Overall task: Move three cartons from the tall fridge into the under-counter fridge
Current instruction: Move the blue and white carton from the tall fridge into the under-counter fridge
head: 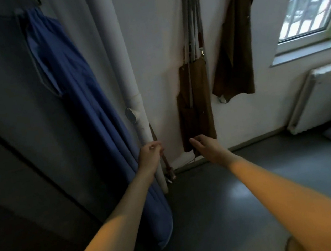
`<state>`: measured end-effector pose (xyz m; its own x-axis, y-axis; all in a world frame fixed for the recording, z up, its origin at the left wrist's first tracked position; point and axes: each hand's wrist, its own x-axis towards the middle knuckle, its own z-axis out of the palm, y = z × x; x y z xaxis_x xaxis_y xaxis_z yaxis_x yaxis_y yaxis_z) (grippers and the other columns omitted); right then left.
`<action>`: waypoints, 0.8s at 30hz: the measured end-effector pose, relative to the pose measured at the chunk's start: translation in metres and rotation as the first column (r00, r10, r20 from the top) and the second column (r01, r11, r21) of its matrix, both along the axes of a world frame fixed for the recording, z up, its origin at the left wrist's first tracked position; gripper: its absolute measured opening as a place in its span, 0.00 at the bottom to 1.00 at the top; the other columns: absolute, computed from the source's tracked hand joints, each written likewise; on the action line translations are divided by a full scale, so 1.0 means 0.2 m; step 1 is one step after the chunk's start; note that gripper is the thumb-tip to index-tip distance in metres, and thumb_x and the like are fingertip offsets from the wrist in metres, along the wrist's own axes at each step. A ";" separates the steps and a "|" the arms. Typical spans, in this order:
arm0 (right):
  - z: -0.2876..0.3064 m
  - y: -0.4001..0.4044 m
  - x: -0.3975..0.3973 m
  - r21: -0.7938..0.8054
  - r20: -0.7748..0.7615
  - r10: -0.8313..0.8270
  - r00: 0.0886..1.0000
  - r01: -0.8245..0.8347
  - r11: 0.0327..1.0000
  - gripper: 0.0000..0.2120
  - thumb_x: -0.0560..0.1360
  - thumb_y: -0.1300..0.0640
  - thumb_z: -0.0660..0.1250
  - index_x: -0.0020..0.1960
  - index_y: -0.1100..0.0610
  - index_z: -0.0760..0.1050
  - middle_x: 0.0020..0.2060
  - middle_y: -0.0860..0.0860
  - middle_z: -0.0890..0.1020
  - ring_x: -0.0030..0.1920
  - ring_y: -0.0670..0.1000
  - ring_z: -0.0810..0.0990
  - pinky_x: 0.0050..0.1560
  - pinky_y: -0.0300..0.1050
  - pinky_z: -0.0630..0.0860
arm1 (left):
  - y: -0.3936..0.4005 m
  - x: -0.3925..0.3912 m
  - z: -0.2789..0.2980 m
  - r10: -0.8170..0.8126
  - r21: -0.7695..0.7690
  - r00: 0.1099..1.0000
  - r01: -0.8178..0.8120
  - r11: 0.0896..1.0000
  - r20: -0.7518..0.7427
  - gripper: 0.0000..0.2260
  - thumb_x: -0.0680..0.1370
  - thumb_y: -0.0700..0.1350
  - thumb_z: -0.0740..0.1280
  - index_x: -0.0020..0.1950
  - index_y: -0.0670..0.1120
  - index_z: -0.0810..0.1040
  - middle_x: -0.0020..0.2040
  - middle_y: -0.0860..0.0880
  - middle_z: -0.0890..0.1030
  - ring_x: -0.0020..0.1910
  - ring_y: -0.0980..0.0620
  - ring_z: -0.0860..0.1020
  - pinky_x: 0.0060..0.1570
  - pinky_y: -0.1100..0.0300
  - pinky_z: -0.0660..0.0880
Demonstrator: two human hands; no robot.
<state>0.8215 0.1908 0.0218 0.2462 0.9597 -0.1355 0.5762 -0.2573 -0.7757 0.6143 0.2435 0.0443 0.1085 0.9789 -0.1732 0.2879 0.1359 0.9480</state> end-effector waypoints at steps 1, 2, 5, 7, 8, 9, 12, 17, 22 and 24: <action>-0.01 -0.06 -0.03 0.000 -0.009 -0.018 1.000 0.018 1.000 0.22 0.83 0.40 0.59 0.66 0.54 0.75 0.51 0.52 0.83 0.52 0.53 0.82 0.58 0.55 0.79 | -0.04 -0.03 -0.01 -0.031 -0.003 1.000 0.031 1.000 -0.001 0.06 0.85 0.45 0.61 0.56 0.53 0.78 0.54 0.49 0.83 0.54 0.50 0.81 0.44 0.63 0.72; -0.01 -0.12 -0.08 0.003 -0.006 -0.040 0.999 0.040 0.999 0.21 0.83 0.40 0.59 0.65 0.54 0.76 0.52 0.52 0.83 0.53 0.53 0.82 0.58 0.55 0.79 | -0.09 -0.07 -0.02 -0.068 -0.001 0.998 0.068 0.998 -0.003 0.06 0.85 0.45 0.62 0.55 0.53 0.78 0.53 0.50 0.83 0.54 0.50 0.81 0.44 0.63 0.72; -0.02 -0.27 -0.20 0.007 0.059 -0.102 0.993 0.101 0.995 0.20 0.83 0.41 0.58 0.64 0.55 0.77 0.48 0.51 0.81 0.50 0.53 0.81 0.53 0.51 0.77 | -0.21 -0.18 -0.07 -0.176 0.012 0.984 0.177 0.984 -0.023 0.07 0.85 0.46 0.61 0.53 0.55 0.77 0.53 0.51 0.82 0.53 0.52 0.81 0.45 0.62 0.74; -0.03 -0.37 -0.30 0.003 0.073 -0.153 0.986 0.153 0.988 0.21 0.83 0.40 0.58 0.65 0.54 0.76 0.46 0.48 0.79 0.46 0.48 0.79 0.46 0.46 0.74 | -0.28 -0.27 -0.11 -0.240 0.001 0.970 0.240 0.971 -0.047 0.08 0.85 0.46 0.60 0.52 0.57 0.76 0.53 0.52 0.81 0.53 0.53 0.80 0.49 0.60 0.77; -0.04 -0.42 -0.35 0.003 0.061 -0.166 0.984 0.166 0.986 0.21 0.83 0.39 0.58 0.66 0.53 0.75 0.46 0.47 0.78 0.44 0.45 0.77 0.43 0.43 0.72 | -0.31 -0.31 -0.12 -0.260 -0.005 0.965 0.260 0.966 -0.046 0.08 0.85 0.46 0.60 0.52 0.58 0.76 0.53 0.52 0.81 0.53 0.53 0.80 0.52 0.58 0.78; -0.04 -0.47 -0.40 0.007 0.043 -0.174 0.984 0.174 0.985 0.22 0.83 0.39 0.58 0.67 0.52 0.74 0.47 0.46 0.79 0.44 0.42 0.76 0.42 0.41 0.71 | -0.35 -0.35 -0.13 -0.277 -0.015 0.960 0.277 0.961 -0.038 0.09 0.85 0.46 0.59 0.52 0.57 0.76 0.54 0.51 0.81 0.54 0.53 0.80 0.56 0.56 0.78; -0.02 -0.61 -0.56 0.015 0.051 -0.163 0.985 0.163 0.987 0.23 0.83 0.38 0.57 0.69 0.53 0.73 0.55 0.53 0.81 0.49 0.47 0.77 0.47 0.44 0.72 | -0.44 -0.47 -0.14 -0.288 -0.054 0.957 0.287 0.956 -0.015 0.08 0.85 0.45 0.60 0.58 0.53 0.78 0.55 0.50 0.82 0.57 0.52 0.80 0.64 0.52 0.77; 0.03 -0.78 -0.76 0.006 0.102 -0.141 0.985 0.141 0.990 0.22 0.84 0.41 0.57 0.70 0.54 0.74 0.61 0.57 0.81 0.52 0.49 0.77 0.53 0.45 0.73 | -0.57 -0.59 -0.12 -0.242 -0.147 0.970 0.244 0.959 0.034 0.08 0.85 0.43 0.60 0.59 0.50 0.78 0.54 0.50 0.82 0.58 0.50 0.81 0.64 0.51 0.77; 0.06 -0.91 -0.91 -0.004 0.124 -0.131 0.984 0.132 0.991 0.25 0.83 0.39 0.57 0.73 0.54 0.71 0.62 0.56 0.80 0.55 0.50 0.78 0.55 0.44 0.73 | -0.73 -0.77 -0.11 -0.240 -0.141 0.965 0.254 0.957 0.109 0.10 0.85 0.42 0.60 0.62 0.47 0.79 0.57 0.46 0.83 0.58 0.50 0.81 0.58 0.57 0.78; 0.06 -0.95 -0.98 -0.001 0.126 -0.117 0.985 0.118 0.993 0.23 0.83 0.39 0.57 0.70 0.52 0.73 0.56 0.54 0.81 0.48 0.47 0.76 0.51 0.44 0.74 | -0.81 -0.85 -0.10 -0.274 -0.091 0.957 0.282 0.955 0.092 0.12 0.85 0.40 0.61 0.66 0.43 0.78 0.59 0.44 0.83 0.59 0.49 0.81 0.63 0.55 0.77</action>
